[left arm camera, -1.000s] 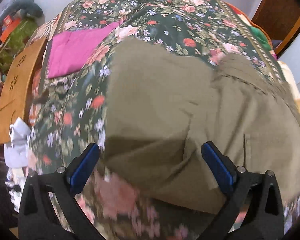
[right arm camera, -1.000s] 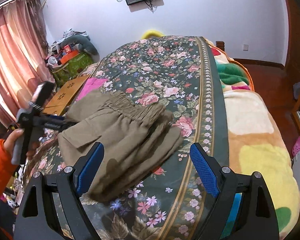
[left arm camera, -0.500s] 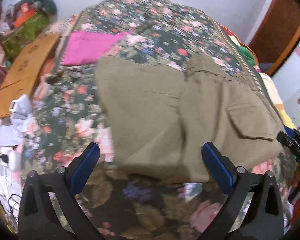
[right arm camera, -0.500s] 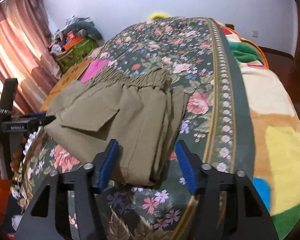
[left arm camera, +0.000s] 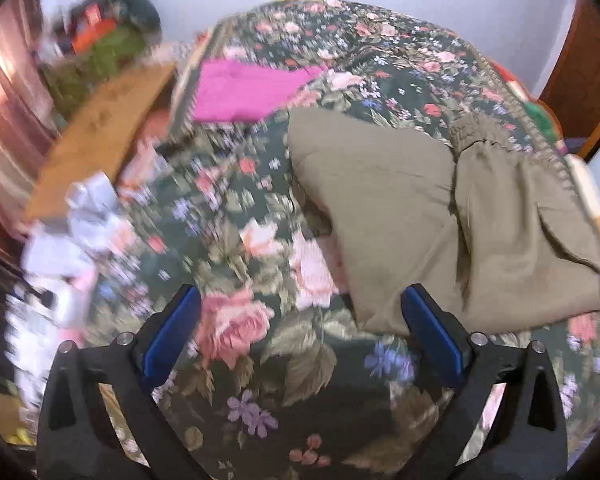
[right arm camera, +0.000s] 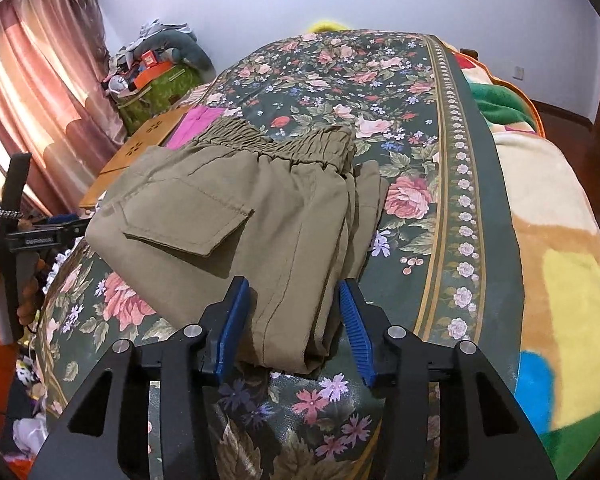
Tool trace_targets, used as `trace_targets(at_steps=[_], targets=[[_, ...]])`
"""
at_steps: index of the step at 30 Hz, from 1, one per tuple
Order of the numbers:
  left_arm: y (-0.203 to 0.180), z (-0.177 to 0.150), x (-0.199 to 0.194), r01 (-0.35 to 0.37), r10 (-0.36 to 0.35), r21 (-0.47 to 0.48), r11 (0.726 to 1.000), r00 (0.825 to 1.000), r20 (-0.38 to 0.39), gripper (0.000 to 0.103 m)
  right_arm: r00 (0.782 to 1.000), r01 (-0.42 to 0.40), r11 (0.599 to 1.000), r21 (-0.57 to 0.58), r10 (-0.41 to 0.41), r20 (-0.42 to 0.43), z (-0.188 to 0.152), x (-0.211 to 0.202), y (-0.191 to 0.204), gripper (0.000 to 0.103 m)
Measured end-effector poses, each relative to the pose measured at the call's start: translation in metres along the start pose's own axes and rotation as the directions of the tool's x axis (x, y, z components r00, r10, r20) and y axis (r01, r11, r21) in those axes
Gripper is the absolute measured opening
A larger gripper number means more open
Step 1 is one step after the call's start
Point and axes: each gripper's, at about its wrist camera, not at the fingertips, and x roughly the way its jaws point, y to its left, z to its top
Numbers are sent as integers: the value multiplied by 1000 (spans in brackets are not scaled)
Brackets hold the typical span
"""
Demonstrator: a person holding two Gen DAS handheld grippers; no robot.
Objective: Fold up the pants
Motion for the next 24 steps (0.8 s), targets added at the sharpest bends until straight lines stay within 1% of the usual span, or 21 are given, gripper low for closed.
trace_targets(at_steps=[1, 2, 3, 4, 7, 8, 9, 10, 12, 14, 16, 18, 20, 21, 24], targets=[[6, 0, -1, 30, -31, -26, 999, 999, -14, 97, 1000, -1, 1000, 1, 1, -1, 0, 0, 0, 43], [11, 1, -3, 43, -44, -40, 998, 999, -17, 97, 1000, -3, 1000, 6, 3, -2, 0, 0, -1, 43], [13, 2, -7, 48, -48, -44, 998, 999, -4, 97, 1000, -7, 1000, 12, 7, -2, 0, 1, -2, 43], [12, 3, -10, 54, -54, -42, 998, 999, 5, 97, 1000, -9, 1000, 19, 9, -2, 0, 1, -2, 43], [4, 7, -10, 118, -118, -25, 993, 993, 7, 97, 1000, -11, 999, 30, 11, 0, -1, 1, -3, 43], [1, 8, -8, 118, -118, -17, 993, 993, 3, 97, 1000, -9, 1000, 30, 9, 1, -1, 1, -2, 43], [-4, 9, -3, 91, -91, -3, 996, 996, -1, 97, 1000, -5, 1000, 28, 5, 2, -1, 1, -2, 43], [-8, 9, 2, 44, -44, 8, 999, 999, -5, 97, 1000, -3, 1000, 25, 3, 2, -1, 0, -2, 43], [-7, 10, 11, -2, 2, 4, 1000, 1000, -7, 94, 1000, 2, 1000, 17, -2, 2, -1, 0, -1, 43], [5, 13, 17, -20, 19, -40, 999, 1000, -18, 88, 1000, 4, 1000, 11, -4, -1, -1, -1, -1, 43], [19, 20, 20, -26, 24, -78, 997, 999, -29, 87, 1000, 2, 1000, 7, -2, -5, -1, -1, -1, 43], [28, 28, 17, 9, -11, -110, 994, 1000, -25, 87, 1000, 1, 1000, 5, -1, -7, 0, -1, -1, 43], [29, 39, 13, 77, -79, -108, 991, 997, -13, 87, 1000, -4, 1000, 11, 4, -6, 0, 0, -2, 45], [27, 43, 11, 92, -93, -99, 991, 996, -5, 87, 1000, -4, 1000, 15, 5, -6, 0, 0, -3, 45], [17, 56, 14, 103, -104, -59, 993, 995, 1, 87, 1000, -11, 999, 39, 11, -5, 0, 1, -7, 47]])
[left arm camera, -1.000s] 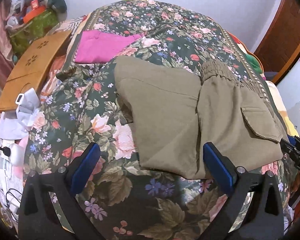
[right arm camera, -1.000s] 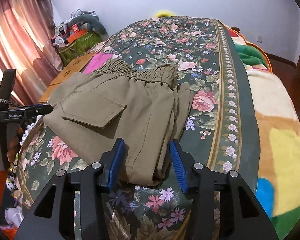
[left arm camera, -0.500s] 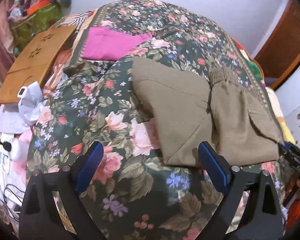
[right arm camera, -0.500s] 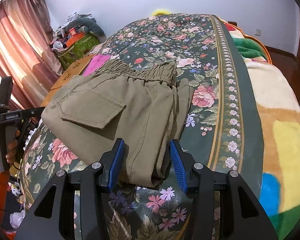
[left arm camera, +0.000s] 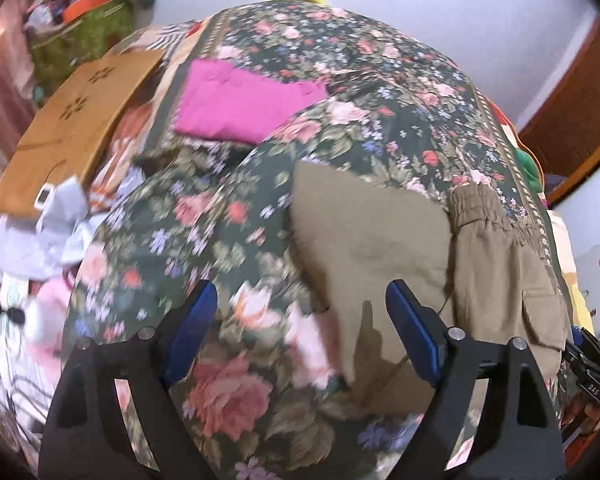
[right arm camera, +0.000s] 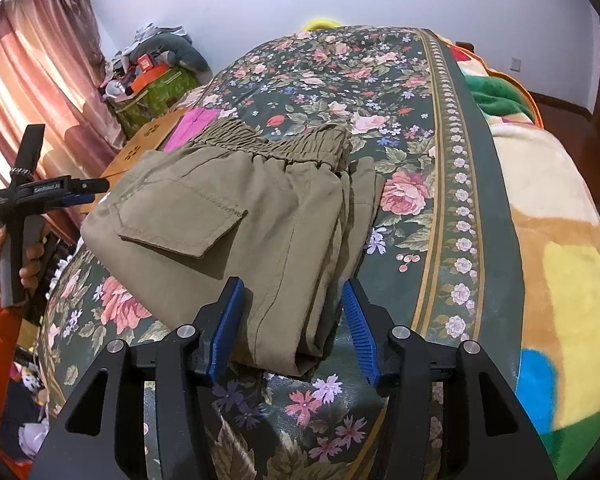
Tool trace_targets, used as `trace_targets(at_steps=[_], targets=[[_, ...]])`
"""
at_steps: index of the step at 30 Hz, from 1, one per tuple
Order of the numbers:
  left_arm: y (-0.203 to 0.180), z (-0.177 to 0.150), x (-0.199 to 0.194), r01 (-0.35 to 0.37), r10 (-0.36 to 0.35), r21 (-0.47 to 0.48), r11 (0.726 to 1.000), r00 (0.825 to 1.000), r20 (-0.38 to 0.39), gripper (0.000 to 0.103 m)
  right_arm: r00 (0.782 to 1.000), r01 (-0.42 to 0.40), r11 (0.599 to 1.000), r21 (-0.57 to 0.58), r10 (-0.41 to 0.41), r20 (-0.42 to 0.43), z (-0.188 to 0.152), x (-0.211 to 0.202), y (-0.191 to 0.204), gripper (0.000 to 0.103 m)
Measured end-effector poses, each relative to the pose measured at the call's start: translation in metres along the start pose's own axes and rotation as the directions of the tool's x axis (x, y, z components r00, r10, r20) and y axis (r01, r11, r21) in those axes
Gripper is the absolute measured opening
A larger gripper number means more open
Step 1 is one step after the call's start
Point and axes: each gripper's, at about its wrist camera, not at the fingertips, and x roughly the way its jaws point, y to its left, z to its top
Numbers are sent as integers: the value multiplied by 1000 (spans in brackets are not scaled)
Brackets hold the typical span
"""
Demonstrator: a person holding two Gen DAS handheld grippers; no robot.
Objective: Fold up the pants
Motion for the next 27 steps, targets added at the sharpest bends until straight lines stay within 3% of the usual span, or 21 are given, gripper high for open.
trace_targets(at_steps=[6, 9, 12, 16, 20, 27], targets=[[8, 3, 36, -88, 89, 12, 996, 994, -70, 87, 1000, 11, 1000, 12, -12, 6, 2, -7, -6, 50], [24, -2, 35, -44, 40, -47, 998, 996, -75, 87, 999, 38, 999, 21, -38, 15, 6, -16, -13, 50], [29, -1, 28, -51, 47, -64, 997, 997, -60, 87, 998, 67, 997, 26, -68, 19, 12, -21, -20, 50], [17, 5, 15, -22, 20, -33, 999, 999, -45, 87, 997, 78, 996, 31, -79, 18, 26, -19, -28, 50], [-4, 13, 11, 62, -62, 2, 998, 997, -40, 87, 998, 60, 998, 31, -59, -5, 36, -7, -27, 57], [-27, 18, 42, 102, -97, 40, 994, 989, -116, 87, 996, 34, 999, -6, -35, -85, 48, 31, -22, 64]])
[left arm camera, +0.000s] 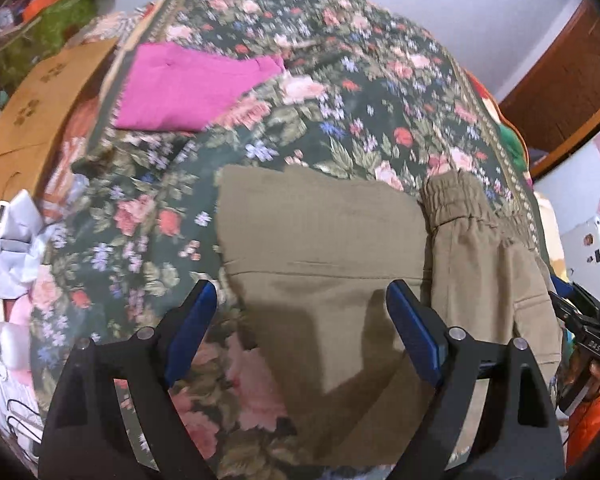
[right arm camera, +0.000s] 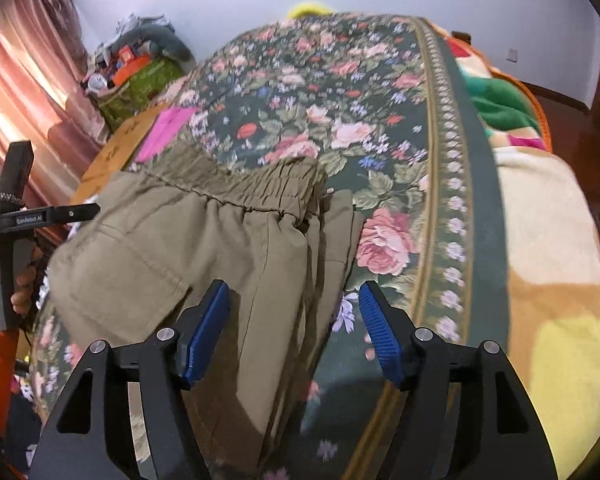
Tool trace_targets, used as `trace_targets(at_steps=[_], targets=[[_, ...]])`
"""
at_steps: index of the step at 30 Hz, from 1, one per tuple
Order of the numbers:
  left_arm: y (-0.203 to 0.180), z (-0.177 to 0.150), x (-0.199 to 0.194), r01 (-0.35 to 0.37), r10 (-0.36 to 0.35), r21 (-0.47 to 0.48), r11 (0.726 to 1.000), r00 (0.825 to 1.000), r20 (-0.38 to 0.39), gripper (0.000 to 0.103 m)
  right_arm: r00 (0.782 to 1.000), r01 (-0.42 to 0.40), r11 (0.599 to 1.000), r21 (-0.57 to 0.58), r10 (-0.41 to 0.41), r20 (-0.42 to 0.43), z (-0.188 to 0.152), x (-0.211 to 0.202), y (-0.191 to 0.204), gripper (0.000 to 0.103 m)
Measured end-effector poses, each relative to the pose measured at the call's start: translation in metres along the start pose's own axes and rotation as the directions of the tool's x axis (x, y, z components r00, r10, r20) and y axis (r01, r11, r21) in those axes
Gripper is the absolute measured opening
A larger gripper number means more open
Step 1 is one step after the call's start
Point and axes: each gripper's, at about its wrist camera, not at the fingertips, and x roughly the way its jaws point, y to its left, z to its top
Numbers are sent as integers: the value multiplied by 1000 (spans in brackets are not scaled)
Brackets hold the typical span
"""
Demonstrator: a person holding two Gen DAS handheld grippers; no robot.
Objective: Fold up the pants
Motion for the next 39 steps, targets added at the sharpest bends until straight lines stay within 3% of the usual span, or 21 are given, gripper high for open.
trace_targets(at_steps=[6, 9, 12, 16, 18, 20, 24, 29, 39], targets=[[-2, 3, 21, 45, -45, 2, 999, 998, -45, 87, 994, -91, 990, 109, 98, -58, 6, 21, -24, 66], [-8, 5, 24, 59, -57, 31, 998, 998, -38, 87, 990, -110, 989, 100, 118, -81, 10, 27, -24, 65], [-13, 6, 24, 52, -50, 57, 997, 998, -24, 82, 986, -127, 988, 83, 135, -99, 12, 33, -21, 51], [-17, 10, 23, 75, -74, 67, 995, 997, -10, 54, 983, -141, 985, 101, 152, -105, 15, 39, -24, 35], [-18, 11, 22, 61, -61, 67, 996, 998, 3, 45, 982, -146, 983, 108, 157, -102, 16, 40, -25, 27], [-20, 14, 19, 39, -40, 65, 997, 999, 17, 30, 984, -143, 985, 97, 152, -94, 17, 39, -23, 21], [-21, 18, 9, 32, -35, 72, 997, 998, 50, 16, 991, -116, 993, 37, 118, -61, 20, 31, -14, 13], [-37, 19, -11, -16, 1, 140, 990, 995, 104, 8, 997, -71, 995, -65, 70, -14, 29, 18, -1, 9], [-59, 33, -52, -76, 33, 202, 976, 977, 209, 6, 991, -43, 988, -148, 60, 117, 67, -18, 20, 7]])
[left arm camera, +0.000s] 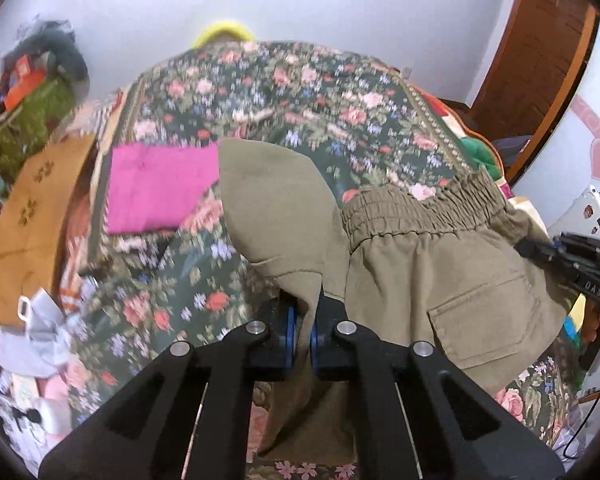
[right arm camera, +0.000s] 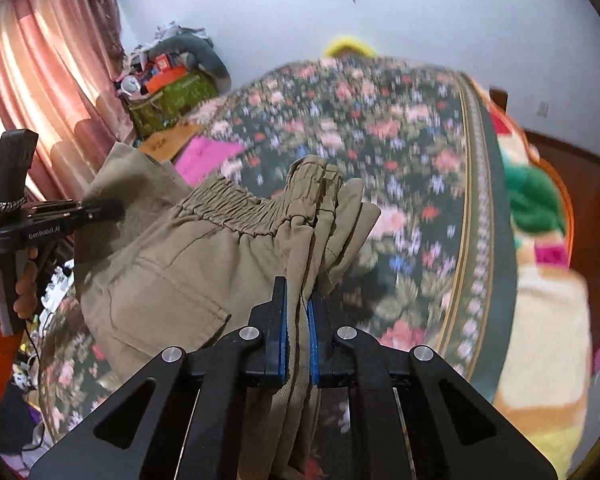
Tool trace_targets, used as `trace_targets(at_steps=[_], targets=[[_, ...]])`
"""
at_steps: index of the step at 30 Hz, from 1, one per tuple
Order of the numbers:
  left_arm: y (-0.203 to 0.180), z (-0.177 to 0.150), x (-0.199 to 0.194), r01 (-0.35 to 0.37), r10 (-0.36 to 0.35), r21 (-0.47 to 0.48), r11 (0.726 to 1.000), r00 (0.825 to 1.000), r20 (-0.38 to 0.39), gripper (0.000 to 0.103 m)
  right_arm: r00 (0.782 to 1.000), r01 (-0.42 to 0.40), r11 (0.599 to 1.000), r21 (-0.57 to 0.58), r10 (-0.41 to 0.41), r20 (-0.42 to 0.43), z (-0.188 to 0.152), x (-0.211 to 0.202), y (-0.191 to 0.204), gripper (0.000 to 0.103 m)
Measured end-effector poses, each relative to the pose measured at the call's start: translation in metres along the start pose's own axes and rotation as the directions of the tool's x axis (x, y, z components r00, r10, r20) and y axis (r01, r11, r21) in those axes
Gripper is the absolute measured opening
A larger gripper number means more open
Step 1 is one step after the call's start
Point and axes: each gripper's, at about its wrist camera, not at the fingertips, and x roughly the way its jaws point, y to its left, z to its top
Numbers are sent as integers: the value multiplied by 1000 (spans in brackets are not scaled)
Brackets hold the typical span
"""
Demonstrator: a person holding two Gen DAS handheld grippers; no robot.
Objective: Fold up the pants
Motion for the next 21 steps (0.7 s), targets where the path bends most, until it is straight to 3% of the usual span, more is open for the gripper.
trace_targets(at_steps=[11, 21], targets=[[27, 53, -38, -52, 55, -32, 998, 990, 132, 6, 992, 14, 998, -63, -6, 126, 63, -8, 20, 7], [75, 93, -27, -159, 168, -69, 985, 972, 166, 6, 986, 24, 989, -145, 0, 166, 126, 37, 48, 7]])
